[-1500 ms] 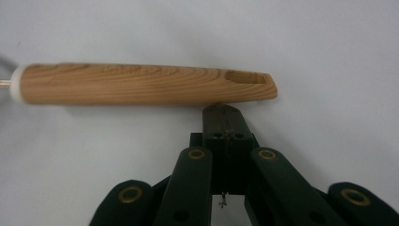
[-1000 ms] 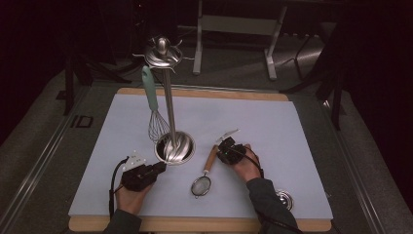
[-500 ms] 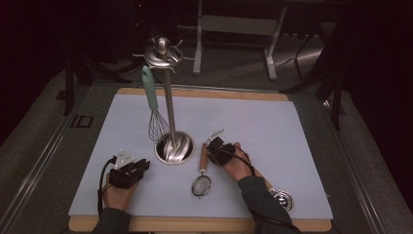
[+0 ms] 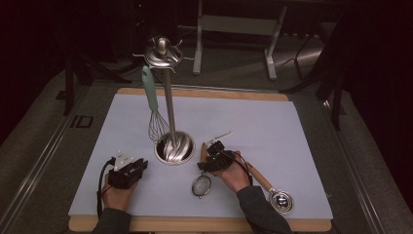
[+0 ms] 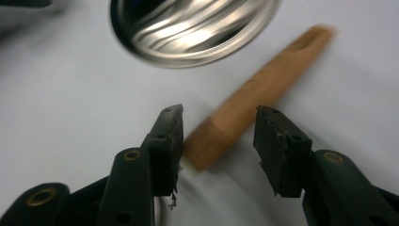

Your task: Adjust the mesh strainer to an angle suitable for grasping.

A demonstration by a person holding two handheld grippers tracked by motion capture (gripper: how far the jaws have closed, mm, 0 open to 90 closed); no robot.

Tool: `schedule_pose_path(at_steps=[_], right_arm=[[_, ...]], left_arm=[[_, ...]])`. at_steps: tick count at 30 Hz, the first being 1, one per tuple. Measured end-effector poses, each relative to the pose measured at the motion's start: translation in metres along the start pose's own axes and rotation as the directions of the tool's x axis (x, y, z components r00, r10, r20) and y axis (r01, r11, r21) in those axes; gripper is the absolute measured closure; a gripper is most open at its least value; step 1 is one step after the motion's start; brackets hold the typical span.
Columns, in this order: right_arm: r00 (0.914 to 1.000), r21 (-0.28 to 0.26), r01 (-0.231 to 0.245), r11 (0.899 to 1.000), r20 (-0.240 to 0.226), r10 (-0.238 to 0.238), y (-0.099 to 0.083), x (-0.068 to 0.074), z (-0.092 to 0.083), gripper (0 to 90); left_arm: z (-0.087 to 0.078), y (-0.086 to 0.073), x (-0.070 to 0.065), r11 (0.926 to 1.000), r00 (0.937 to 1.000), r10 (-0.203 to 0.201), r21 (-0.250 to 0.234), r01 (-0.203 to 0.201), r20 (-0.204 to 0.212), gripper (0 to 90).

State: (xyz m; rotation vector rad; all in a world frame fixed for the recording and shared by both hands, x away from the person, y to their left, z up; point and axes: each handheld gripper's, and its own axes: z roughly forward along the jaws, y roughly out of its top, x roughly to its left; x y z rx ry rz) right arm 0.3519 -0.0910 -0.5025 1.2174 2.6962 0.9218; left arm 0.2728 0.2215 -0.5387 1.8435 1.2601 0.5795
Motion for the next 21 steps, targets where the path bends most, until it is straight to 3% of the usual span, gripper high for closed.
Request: schedule_pose_path(at_steps=[8,13,15,21], right_arm=[[0.9989,0.04,-0.029,0.999,0.037,0.027,0.006,0.002,0.005,45.7],[0.9986,0.066,-0.049,0.997,0.021,0.048,0.009,0.004,0.006,48.1],[0.999,0.102,-0.043,0.994,-0.008,0.044,0.008,0.006,0.01,50.3],[0.9995,0.108,-0.024,0.994,-0.017,0.026,0.011,0.01,0.016,58.3]], left_arm=[[0.001,0.0,0.0,1.0,1.0,-0.003,0.004,0.003,0.003,75.2],[0.001,0.0,0.0,1.0,1.0,0.002,0.009,-0.002,0.001,75.2],[0.001,0.0,0.0,1.0,1.0,0.003,0.008,-0.003,0.0,75.2],[0.0,0.0,0.0,1.0,1.0,0.004,0.005,-0.004,0.002,75.2]])
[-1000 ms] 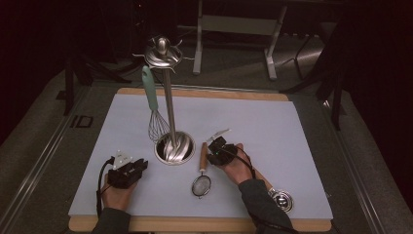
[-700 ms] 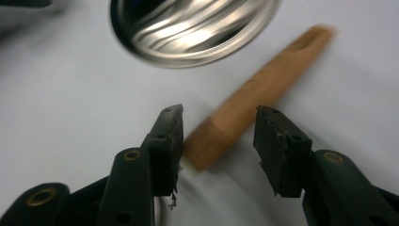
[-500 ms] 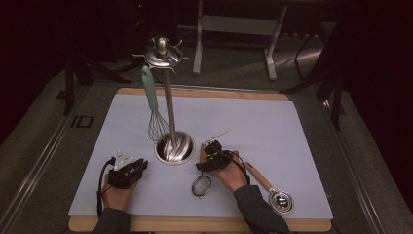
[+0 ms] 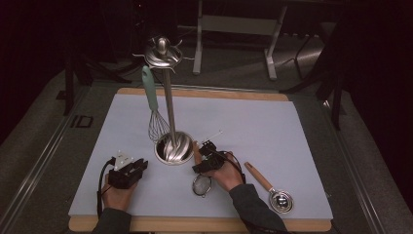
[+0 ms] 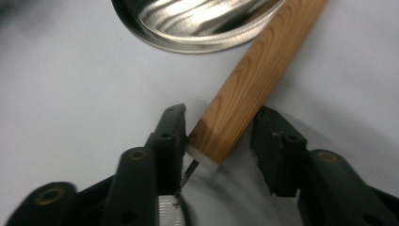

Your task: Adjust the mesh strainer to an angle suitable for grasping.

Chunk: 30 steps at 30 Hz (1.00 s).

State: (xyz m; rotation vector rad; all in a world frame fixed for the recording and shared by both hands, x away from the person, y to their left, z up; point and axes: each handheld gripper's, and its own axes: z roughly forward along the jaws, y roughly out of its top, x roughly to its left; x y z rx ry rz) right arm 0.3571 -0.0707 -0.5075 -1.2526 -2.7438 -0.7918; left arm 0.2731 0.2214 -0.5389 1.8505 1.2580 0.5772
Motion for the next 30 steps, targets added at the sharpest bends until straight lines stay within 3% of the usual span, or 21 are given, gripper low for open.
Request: schedule_pose_path(at_steps=[7,13,23,27,30], right_arm=[[0.9988,0.039,-0.032,0.999,-0.035,0.034,0.008,-0.003,0.002,60.6],[0.9964,0.024,-0.055,0.998,-0.063,0.057,0.014,-0.005,0.002,68.4],[0.9989,0.021,-0.018,1.0,-0.044,0.019,0.016,-0.002,-0.003,70.5],[0.9992,0.006,-0.014,1.0,-0.038,0.014,0.015,-0.002,-0.006,71.1],[0.9989,-0.034,-0.026,0.999,-0.04,0.024,0.015,-0.005,-0.011,71.2]], left_arm=[[0.0,0.0,0.0,1.0,1.0,0.002,-0.001,-0.002,0.001,75.2],[0.0,0.0,0.0,1.0,1.0,0.001,-0.001,-0.001,0.002,74.7],[0.0,0.0,-0.001,1.0,1.0,0.002,-0.004,-0.002,0.001,74.7],[0.0,0.0,0.0,1.0,1.0,-0.003,-0.004,0.003,0.0,74.7],[0.0,0.0,0.0,1.0,1.0,-0.003,-0.003,0.003,0.0,74.7]])
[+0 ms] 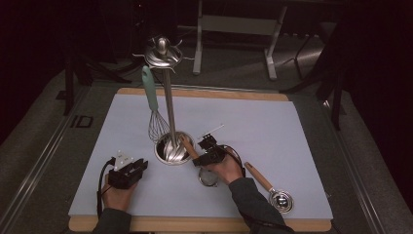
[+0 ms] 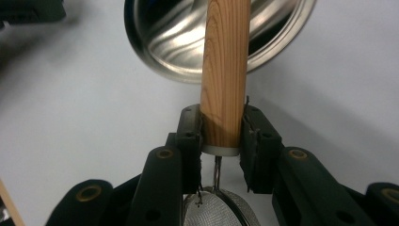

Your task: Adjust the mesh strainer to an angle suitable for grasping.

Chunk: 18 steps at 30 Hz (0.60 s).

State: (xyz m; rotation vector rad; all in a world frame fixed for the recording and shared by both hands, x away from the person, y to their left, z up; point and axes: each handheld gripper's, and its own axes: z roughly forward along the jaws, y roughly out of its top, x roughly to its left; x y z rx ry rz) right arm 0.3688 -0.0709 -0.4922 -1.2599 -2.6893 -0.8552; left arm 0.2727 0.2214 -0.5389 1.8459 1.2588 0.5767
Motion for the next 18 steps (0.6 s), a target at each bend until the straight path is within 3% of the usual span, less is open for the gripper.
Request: schedule_pose_path(at_steps=[10,15,18], right_arm=[[0.9996,-0.087,0.026,0.996,-0.011,-0.027,0.0,-0.004,-0.017,71.4],[0.9996,-0.104,0.028,0.994,0.003,-0.028,0.001,-0.006,-0.027,71.4],[0.9996,-0.117,0.029,0.993,0.008,-0.028,0.0,-0.008,-0.033,71.4]], left_arm=[[0.0,0.0,0.0,1.0,1.0,-0.002,-0.004,0.002,-0.004,74.1],[0.0,0.0,0.001,1.0,1.0,-0.006,-0.002,0.006,-0.005,73.1],[-0.001,0.0,0.003,0.9998,0.9995,0.017,0.006,-0.017,-0.027,71.3]])
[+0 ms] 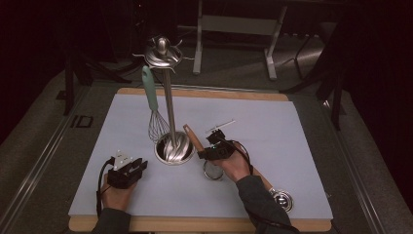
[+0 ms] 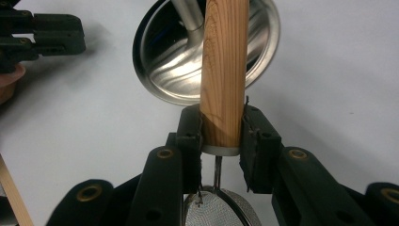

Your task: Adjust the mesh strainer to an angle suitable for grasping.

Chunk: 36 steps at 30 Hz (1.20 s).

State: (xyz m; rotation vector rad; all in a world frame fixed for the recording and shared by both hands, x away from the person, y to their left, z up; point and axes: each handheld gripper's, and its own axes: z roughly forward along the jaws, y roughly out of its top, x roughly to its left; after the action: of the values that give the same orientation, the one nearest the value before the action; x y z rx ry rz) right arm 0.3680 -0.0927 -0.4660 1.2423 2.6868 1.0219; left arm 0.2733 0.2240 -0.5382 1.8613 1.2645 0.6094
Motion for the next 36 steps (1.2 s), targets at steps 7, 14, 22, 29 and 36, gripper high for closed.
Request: schedule_pose_path(at_steps=[7,14,22,29,36], right_arm=[[0.9997,-0.034,0.022,0.999,0.008,-0.022,0.002,-0.002,-0.014,71.4],[0.9985,-0.07,0.053,0.996,0.019,-0.052,0.005,-0.005,-0.028,71.4],[0.9988,-0.105,0.045,0.993,0.023,-0.043,0.009,-0.01,-0.041,71.3],[0.9959,-0.154,0.09,0.984,0.018,-0.089,0.014,-0.01,-0.055,71.4],[0.9896,-0.189,0.144,0.971,0.025,-0.142,0.023,-0.006,-0.068,71.4]], left_arm=[[-0.004,-0.001,0.01,0.9994,0.9986,0.03,0.019,-0.029,-0.043,70.1],[-0.004,-0.002,0.017,0.9996,0.9999,0.011,0.026,-0.01,-0.01,69.6],[-0.007,-0.003,0.026,0.9999,0.9987,0.006,0.013,-0.007,0.05,69.7],[-0.004,-0.003,0.026,0.9993,0.9982,0.019,0.029,-0.021,0.056,69.6],[-0.004,-0.003,0.027,0.9993,0.9982,0.011,0.034,-0.013,0.058,69.3]])
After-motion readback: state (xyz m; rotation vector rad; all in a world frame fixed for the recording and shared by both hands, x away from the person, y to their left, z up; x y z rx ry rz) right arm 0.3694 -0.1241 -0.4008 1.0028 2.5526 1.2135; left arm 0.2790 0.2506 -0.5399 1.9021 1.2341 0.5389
